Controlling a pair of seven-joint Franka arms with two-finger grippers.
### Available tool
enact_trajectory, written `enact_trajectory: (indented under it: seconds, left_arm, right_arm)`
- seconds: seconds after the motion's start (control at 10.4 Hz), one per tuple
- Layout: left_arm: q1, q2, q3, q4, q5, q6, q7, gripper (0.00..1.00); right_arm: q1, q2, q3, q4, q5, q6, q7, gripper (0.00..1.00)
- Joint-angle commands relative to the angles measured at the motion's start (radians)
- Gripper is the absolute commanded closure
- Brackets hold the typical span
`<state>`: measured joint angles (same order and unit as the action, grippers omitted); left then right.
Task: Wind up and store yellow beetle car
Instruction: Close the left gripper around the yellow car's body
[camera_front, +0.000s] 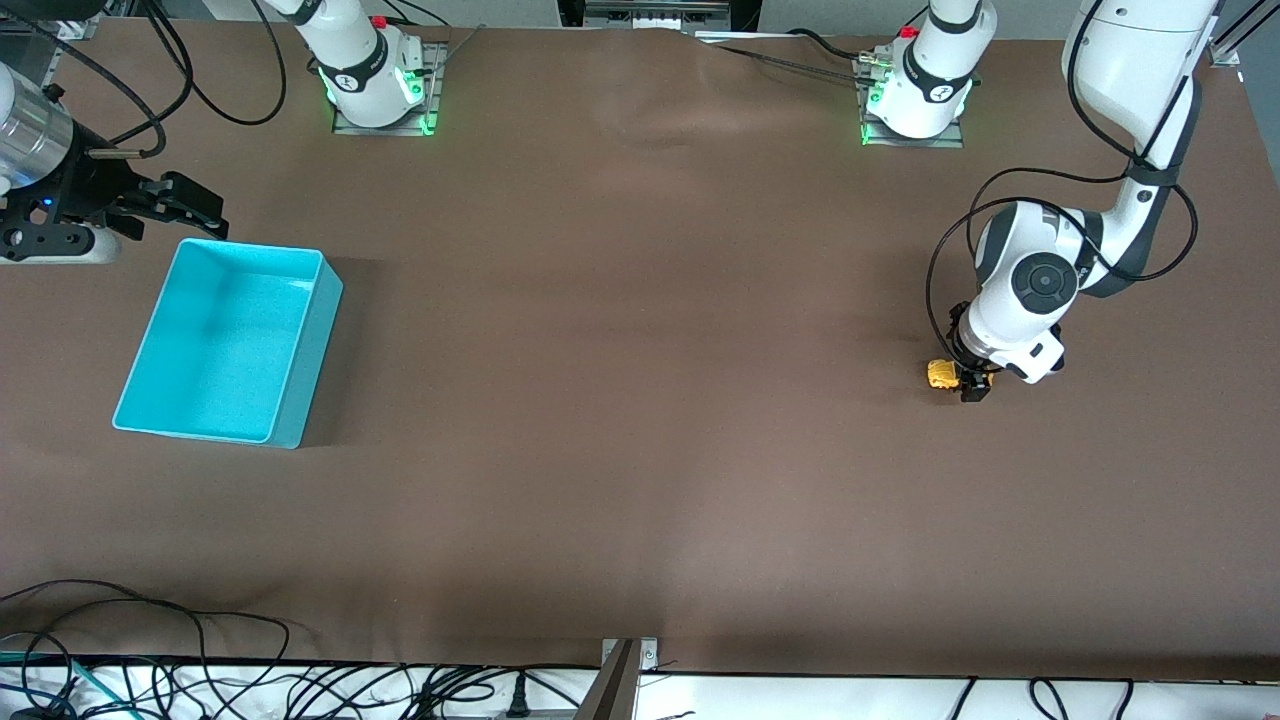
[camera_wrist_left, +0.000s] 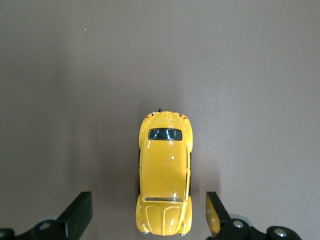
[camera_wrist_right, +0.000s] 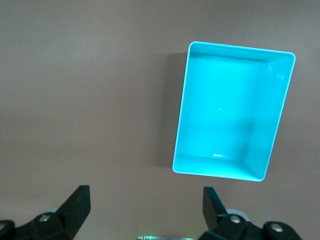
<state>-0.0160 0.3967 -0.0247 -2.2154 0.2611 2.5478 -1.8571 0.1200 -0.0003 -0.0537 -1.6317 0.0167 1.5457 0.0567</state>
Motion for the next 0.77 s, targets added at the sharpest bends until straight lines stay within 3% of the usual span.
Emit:
enact_trajectory:
  seconds: [0.0, 0.19, 0.29, 0.67]
  left_arm:
    - [-0.002, 0.023, 0.006, 0.011, 0.029, 0.031, 0.006, 0.0]
    - [0.002, 0.027, 0.005, 0.011, 0.044, 0.034, 0.01, 0.05]
    - [0.002, 0.027, 0.005, 0.011, 0.044, 0.034, 0.004, 0.25]
    - [0.005, 0.022, 0.005, 0.011, 0.043, 0.034, 0.001, 0.87]
  right_arm:
    - [0.006, -0.004, 0.003, -0.002, -0.018, -0.006, -0.006, 0.0]
    - [0.006, -0.004, 0.003, -0.002, -0.018, -0.007, -0.008, 0.0]
    - [0.004, -0.006, 0.003, -0.002, -0.018, -0.012, -0.008, 0.0]
    - [0.006, -0.004, 0.003, 0.0, -0.02, -0.004, -0.008, 0.0]
